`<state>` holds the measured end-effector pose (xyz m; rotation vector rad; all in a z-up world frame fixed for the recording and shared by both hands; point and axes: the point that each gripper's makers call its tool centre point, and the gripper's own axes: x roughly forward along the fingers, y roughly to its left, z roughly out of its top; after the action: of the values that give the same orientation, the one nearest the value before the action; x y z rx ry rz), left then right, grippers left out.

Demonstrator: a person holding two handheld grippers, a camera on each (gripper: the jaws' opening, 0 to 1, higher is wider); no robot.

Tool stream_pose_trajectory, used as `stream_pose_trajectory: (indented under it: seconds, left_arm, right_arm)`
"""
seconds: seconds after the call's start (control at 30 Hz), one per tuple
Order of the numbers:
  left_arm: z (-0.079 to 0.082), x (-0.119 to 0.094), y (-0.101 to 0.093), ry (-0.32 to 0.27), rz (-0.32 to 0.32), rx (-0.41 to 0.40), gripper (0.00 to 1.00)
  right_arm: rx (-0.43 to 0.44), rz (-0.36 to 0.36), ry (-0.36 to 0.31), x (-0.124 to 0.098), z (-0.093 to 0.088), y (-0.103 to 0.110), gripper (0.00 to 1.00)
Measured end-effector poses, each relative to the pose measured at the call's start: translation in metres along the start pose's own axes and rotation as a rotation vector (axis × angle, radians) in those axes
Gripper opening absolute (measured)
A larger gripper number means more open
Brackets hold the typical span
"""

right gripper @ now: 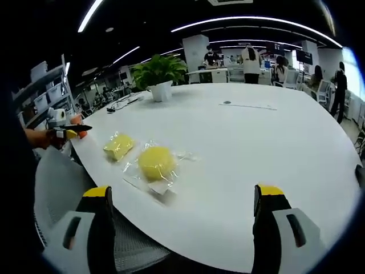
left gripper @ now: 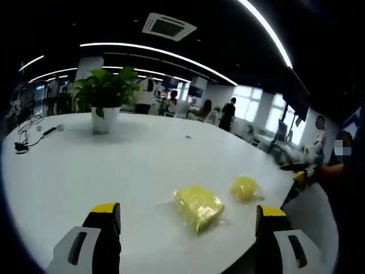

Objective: Compare the silicone blocks by pressing each to a similar depth, holding the contact briefly, and releasing to observe deformation and rebound differences across the visible hardness samples.

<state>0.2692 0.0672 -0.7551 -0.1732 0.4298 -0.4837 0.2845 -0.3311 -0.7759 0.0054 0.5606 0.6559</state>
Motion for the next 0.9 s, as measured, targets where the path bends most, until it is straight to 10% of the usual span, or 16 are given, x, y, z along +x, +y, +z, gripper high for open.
stream_pose_trajectory:
  seconds: [0.67,0.9]
  left_arm:
    - [0.036,0.063,-0.038,0.062,-0.098,-0.033,1.0]
    - [0.05,0.087,-0.049,0.083,-0.101,-0.168,1.0]
  right_arm:
    - [0.04,-0.007,-0.02,-0.001,-0.009,0.001,0.96]
    - [0.061,-0.005,-0.028,-0.002,-0.011,0.002,0.96]
